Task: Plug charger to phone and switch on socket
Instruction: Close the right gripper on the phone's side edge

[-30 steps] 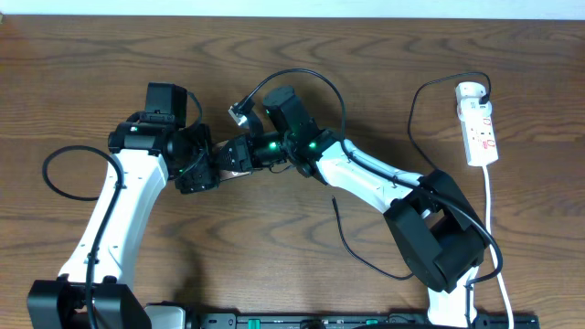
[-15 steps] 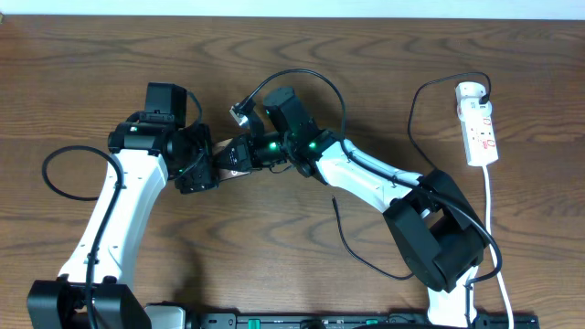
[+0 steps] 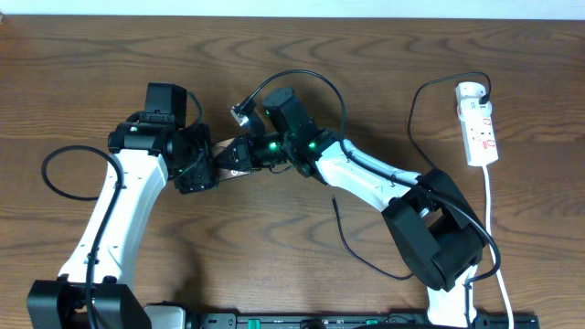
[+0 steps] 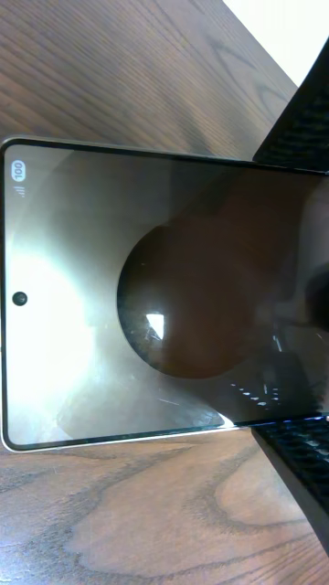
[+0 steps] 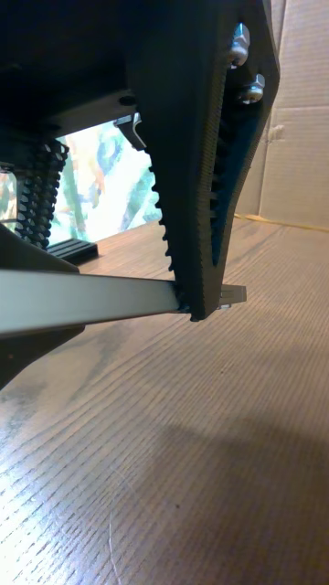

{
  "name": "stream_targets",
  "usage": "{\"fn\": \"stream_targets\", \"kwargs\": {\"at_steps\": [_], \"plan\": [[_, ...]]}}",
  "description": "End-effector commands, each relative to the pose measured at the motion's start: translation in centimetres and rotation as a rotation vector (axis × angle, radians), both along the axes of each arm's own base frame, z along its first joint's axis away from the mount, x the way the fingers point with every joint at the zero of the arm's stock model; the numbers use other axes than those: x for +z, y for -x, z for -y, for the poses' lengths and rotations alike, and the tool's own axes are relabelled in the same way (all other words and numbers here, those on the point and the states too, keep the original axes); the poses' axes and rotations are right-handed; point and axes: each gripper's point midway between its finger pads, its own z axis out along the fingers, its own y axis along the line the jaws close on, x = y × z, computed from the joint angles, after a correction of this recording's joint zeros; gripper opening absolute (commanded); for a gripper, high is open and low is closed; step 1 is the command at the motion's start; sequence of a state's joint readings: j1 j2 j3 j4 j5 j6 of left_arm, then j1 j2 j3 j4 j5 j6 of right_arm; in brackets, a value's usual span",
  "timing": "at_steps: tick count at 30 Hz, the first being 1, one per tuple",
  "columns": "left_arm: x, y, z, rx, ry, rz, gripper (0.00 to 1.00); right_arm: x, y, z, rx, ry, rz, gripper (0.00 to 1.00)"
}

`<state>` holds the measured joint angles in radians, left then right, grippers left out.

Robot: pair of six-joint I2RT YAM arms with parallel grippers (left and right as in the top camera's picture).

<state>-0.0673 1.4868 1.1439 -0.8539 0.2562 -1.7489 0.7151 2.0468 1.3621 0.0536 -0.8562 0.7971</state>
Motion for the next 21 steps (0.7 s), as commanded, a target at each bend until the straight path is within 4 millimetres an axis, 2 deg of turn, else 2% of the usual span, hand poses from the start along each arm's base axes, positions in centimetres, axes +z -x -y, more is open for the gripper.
{"fn": "stream_targets", "kwargs": {"at_steps": [1, 13, 15, 17, 19, 21], "plan": [[0.38, -0.16, 0.4, -0.027, 0.015, 0.016, 0.07, 1.26, 1.1, -0.71, 0.062, -0.044, 0.017, 0.01], [0.38, -0.17, 0.4, -0.03, 0.014, 0.017, 0.08, 1.22, 1.12, -0.69, 0.062, -0.042, 0.016, 0.01], [0.38, -0.16, 0.4, -0.03, 0.014, 0.017, 0.17, 1.22, 1.12, -0.69, 0.062, -0.042, 0.016, 0.01], [0.39, -0.17, 0.4, -0.03, 0.014, 0.017, 0.39, 1.23, 1.12, -0.69, 0.062, -0.042, 0.016, 0.01], [0.38, -0.16, 0.4, -0.03, 0.014, 0.017, 0.56, 1.23, 1.12, -0.69, 0.062, -0.042, 0.016, 0.01], [0.39, -0.18, 0.4, -0.03, 0.014, 0.018, 0.68, 1.22, 1.12, -0.69, 0.062, -0.042, 0.015, 0.01]]}}
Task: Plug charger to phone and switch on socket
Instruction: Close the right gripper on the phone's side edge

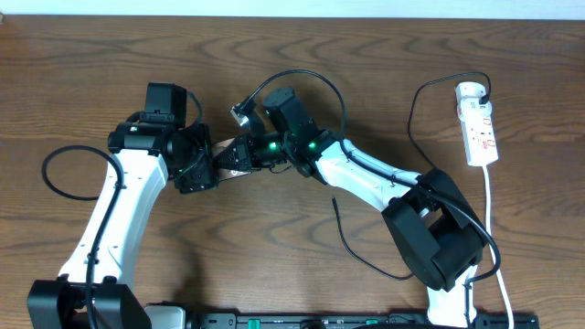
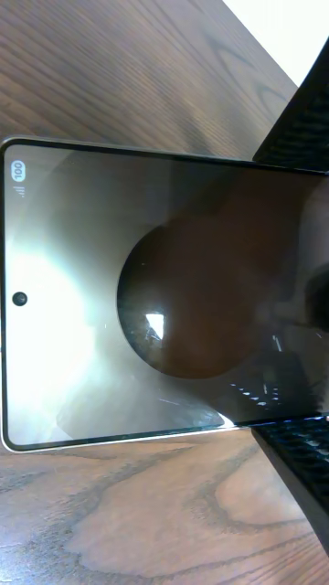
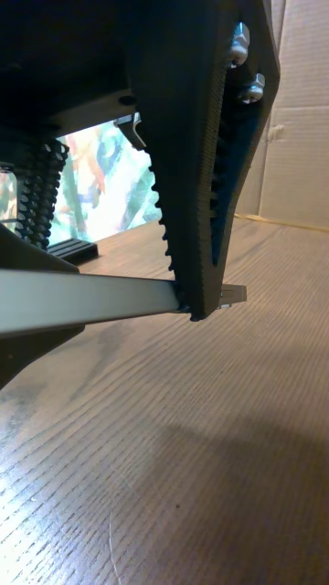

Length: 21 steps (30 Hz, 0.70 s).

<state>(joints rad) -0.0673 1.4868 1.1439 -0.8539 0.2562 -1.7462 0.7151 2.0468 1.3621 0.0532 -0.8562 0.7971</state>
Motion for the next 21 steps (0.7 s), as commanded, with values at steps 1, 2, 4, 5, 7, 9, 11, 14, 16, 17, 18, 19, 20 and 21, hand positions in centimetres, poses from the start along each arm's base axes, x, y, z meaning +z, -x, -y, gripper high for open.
{"fn": "stream_targets", "kwargs": {"at_steps": [1, 2, 4, 5, 7, 9, 11, 14, 16, 17, 18, 19, 20, 21], "plan": [[0.38, -0.16, 0.4, -0.028, 0.014, 0.016, 0.73, 1.23, 1.12, -0.7, 0.062, -0.042, 0.016, 0.01], [0.38, -0.16, 0.4, -0.028, 0.014, 0.016, 0.79, 1.23, 1.12, -0.7, 0.062, -0.042, 0.016, 0.01], [0.38, -0.17, 0.4, -0.028, 0.014, 0.017, 0.89, 1.23, 1.12, -0.7, 0.062, -0.042, 0.016, 0.01], [0.38, -0.16, 0.4, -0.028, 0.014, 0.016, 0.9, 1.23, 1.12, -0.7, 0.062, -0.042, 0.016, 0.01], [0.39, -0.18, 0.4, -0.028, 0.014, 0.017, 0.91, 1.22, 1.12, -0.69, 0.062, -0.042, 0.016, 0.01], [0.38, -0.16, 0.4, -0.028, 0.014, 0.016, 0.91, 1.23, 1.12, -0.7, 0.062, -0.042, 0.016, 0.01], [0.39, -0.17, 0.4, -0.028, 0.014, 0.017, 0.91, 1.23, 1.12, -0.7, 0.062, -0.042, 0.016, 0.01], [0.38, -0.16, 0.4, -0.028, 0.014, 0.016, 0.92, 1.23, 1.12, -0.7, 0.062, -0.042, 0.016, 0.01], [0.38, -0.15, 0.41, -0.031, 0.014, 0.017, 0.92, 1.23, 1.12, -0.7, 0.062, -0.042, 0.016, 0.01], [0.38, -0.15, 0.41, -0.045, 0.01, 0.02, 0.92, 1.22, 1.11, -0.68, 0.062, -0.042, 0.015, 0.01], [0.38, -0.14, 0.41, -0.057, 0.006, 0.022, 0.92, 1.21, 1.08, -0.66, 0.061, -0.042, 0.015, 0.01], [0.38, -0.12, 0.41, -0.067, 0.004, 0.024, 0.92, 1.21, 1.08, -0.66, 0.061, -0.042, 0.015, 0.01], [0.37, -0.08, 0.41, -0.079, 0.001, 0.025, 0.92, 1.21, 1.07, -0.65, 0.061, -0.042, 0.015, 0.01], [0.37, -0.05, 0.47, -0.095, -0.001, 0.028, 0.92, 1.21, 1.07, -0.65, 0.061, -0.042, 0.015, 0.01]]}}
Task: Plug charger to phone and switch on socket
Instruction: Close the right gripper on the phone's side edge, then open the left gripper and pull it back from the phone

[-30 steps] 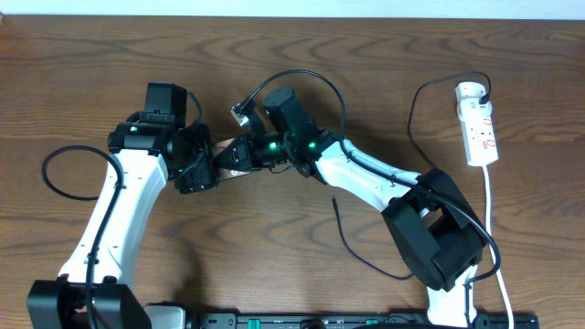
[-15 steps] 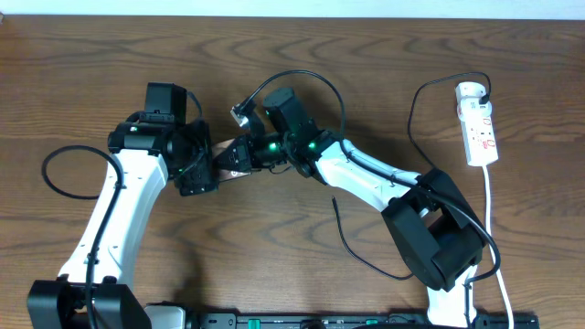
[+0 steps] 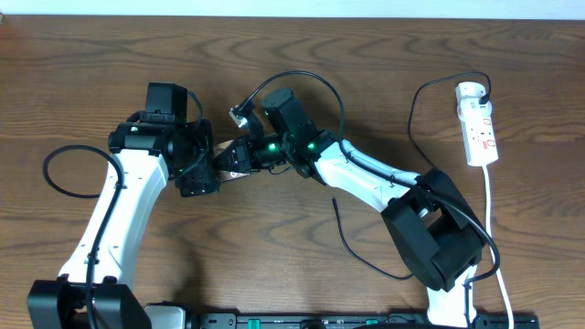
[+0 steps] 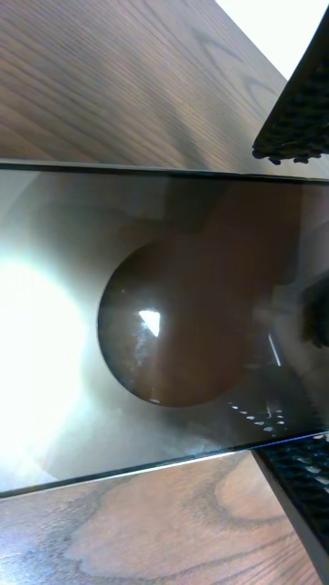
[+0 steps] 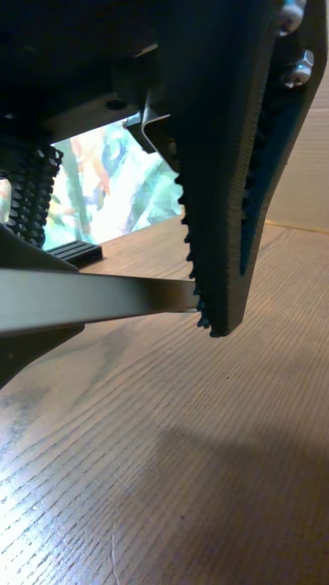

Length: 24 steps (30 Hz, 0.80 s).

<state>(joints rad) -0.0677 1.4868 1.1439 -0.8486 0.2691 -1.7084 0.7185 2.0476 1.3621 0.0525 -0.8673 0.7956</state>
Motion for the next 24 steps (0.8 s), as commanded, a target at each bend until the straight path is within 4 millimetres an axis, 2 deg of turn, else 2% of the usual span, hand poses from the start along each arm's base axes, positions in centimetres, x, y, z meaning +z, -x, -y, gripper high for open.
{"fn": "stream_targets", "kwargs": {"at_steps": [1, 8, 12, 18, 24], "plan": [[0.3, 0.0, 0.3, -0.071, -0.002, 0.019, 0.92, 1.2, 0.7, -0.5, 0.048, -0.038, 0.02, 0.01], [0.9, 0.3, 1.7, -0.174, 0.053, 0.047, 0.92, 0.9, 0.3, -0.1, 0.034, -0.025, 0.021, 0.01], [1.5, 0.4, 1.6, -0.175, 0.051, 0.064, 0.92, 0.2, -0.4, 0.8, 0.017, 0.003, 0.014, 0.01], [2.2, 0.9, 1.6, -0.182, 0.049, 0.075, 0.92, 0.1, -0.9, 1.2, 0.007, 0.005, 0.023, 0.01], [4.3, 1.2, 1.6, -0.191, 0.045, 0.151, 0.92, -1.6, -2.2, 2.7, -0.057, 0.084, 0.006, 0.01]]}}
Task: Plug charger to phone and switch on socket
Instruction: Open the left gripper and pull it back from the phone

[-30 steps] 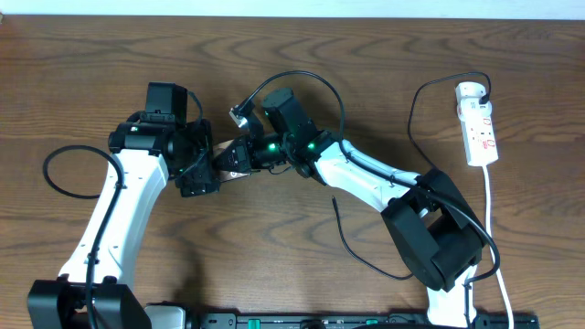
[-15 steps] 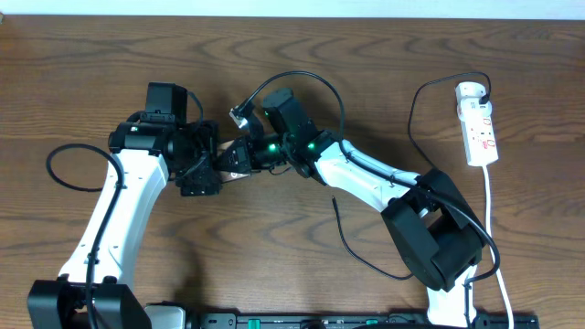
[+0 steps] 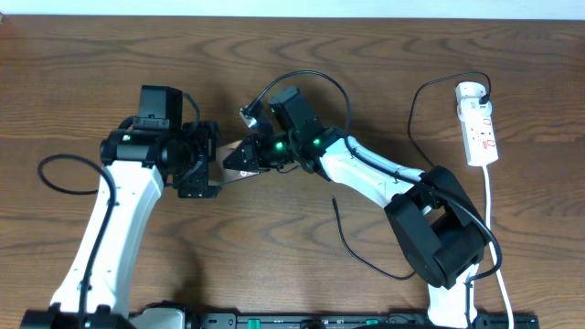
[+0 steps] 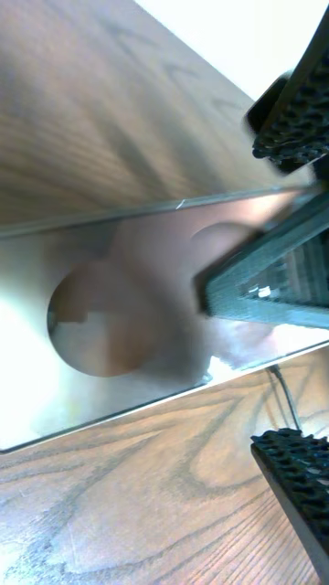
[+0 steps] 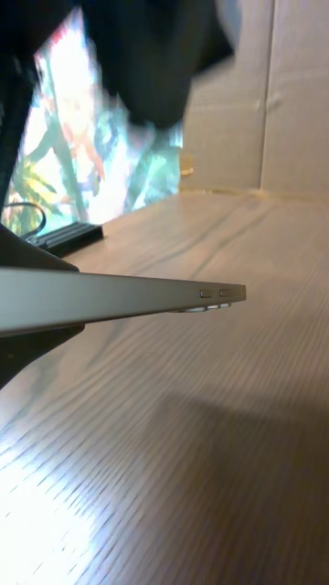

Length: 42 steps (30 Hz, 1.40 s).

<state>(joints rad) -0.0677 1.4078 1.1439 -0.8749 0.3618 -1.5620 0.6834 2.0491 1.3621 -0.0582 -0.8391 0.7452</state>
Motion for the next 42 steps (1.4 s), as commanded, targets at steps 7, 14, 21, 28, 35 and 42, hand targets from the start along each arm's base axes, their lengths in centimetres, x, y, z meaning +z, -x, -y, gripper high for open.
{"fn": "stream_targets", "kwargs": {"at_steps": [7, 14, 21, 28, 35, 42], "plan": [[5.0, 0.9, -0.6, -0.13, -0.081, 0.229, 0.92, -0.2, -4.2, 4.0, -0.099, 0.028, 0.014, 0.01], [6.9, 1.2, -2.2, -0.148, -0.187, 0.324, 0.92, 0.2, -8.5, 9.1, -0.294, -0.004, -0.194, 0.01], [7.3, 0.0, -3.5, -0.111, -0.261, 0.365, 0.92, 1.4, -10.2, 10.4, -0.497, -0.068, -0.574, 0.01], [8.2, -2.7, -3.3, -0.096, -0.263, 0.452, 0.92, 6.4, -11.0, 8.8, -0.442, -0.247, -0.665, 0.01], [8.0, -4.8, -2.9, -0.023, -0.201, 0.47, 0.92, 8.8, -10.2, 6.3, -0.409, -0.313, -0.719, 0.01], [9.3, -7.0, -1.1, -0.043, -0.098, 0.558, 0.92, 11.7, -9.5, 4.3, -0.367, -0.402, -0.709, 0.01]]}}
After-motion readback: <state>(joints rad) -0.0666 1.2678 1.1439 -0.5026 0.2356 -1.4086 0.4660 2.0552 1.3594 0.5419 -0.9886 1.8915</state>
